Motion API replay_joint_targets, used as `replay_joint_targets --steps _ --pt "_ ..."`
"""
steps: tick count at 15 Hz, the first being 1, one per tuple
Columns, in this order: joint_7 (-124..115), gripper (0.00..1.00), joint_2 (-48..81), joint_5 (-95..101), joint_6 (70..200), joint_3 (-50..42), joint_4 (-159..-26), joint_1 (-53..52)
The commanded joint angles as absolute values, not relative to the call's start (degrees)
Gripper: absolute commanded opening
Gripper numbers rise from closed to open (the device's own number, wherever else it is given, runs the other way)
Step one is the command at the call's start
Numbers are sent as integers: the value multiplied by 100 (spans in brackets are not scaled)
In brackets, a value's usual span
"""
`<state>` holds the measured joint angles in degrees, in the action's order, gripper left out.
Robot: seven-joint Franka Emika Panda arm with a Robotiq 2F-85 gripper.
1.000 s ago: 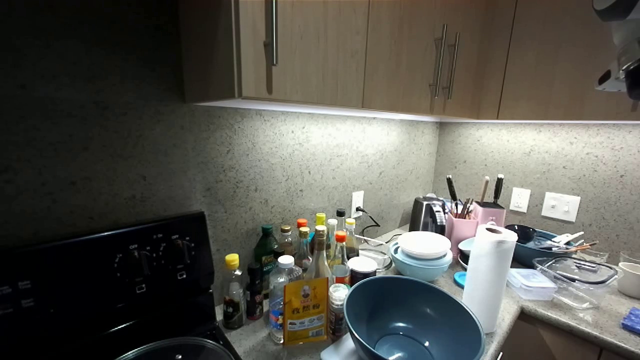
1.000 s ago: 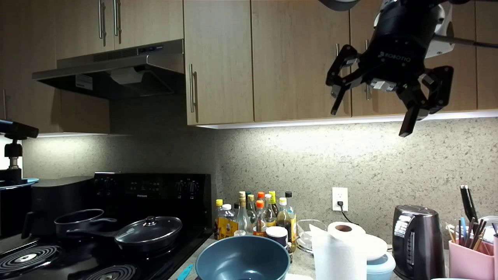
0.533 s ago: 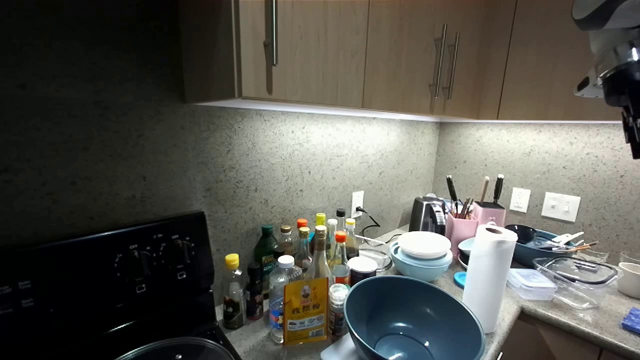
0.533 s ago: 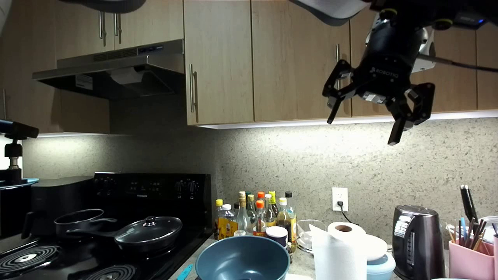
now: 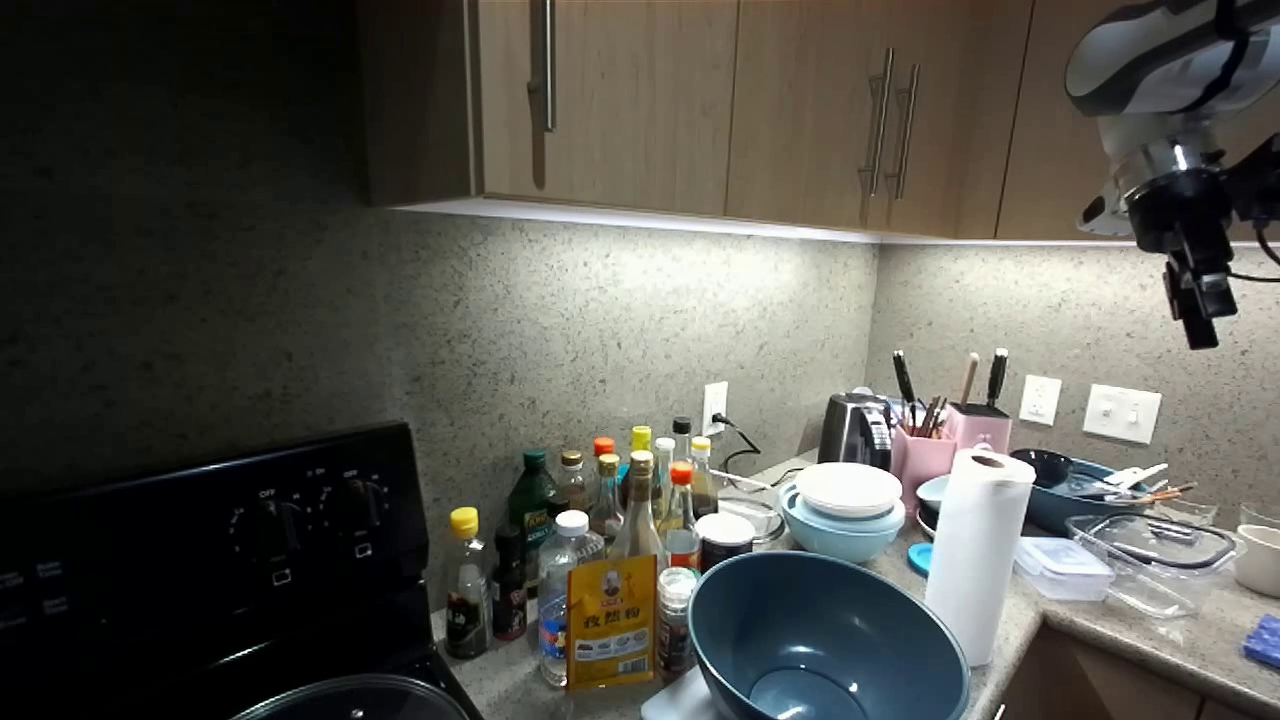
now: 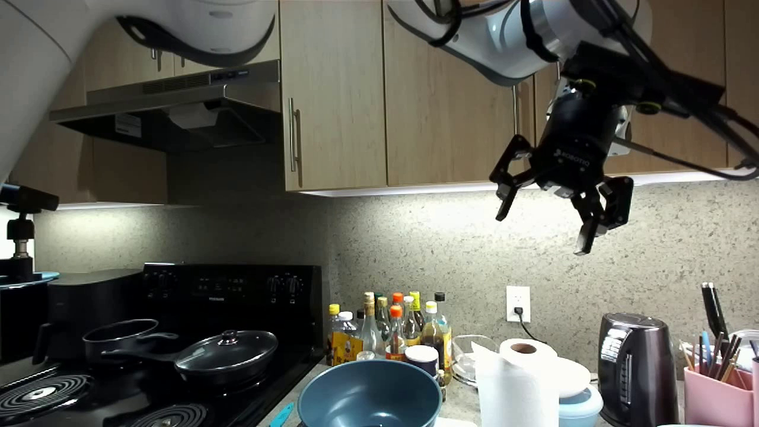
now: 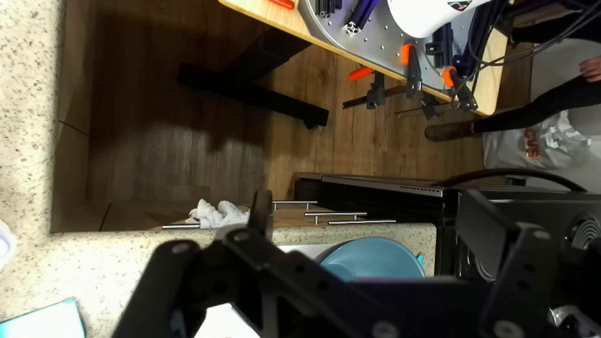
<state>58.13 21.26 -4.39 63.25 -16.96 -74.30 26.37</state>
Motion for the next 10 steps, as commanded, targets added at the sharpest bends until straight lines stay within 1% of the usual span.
replay_joint_targets --steps 1,10 --pt "6092 100 2533 -500 6035 -1474 -6997 2854" --pt "6280 100 3439 -403 5440 -1113 -5968 3075"
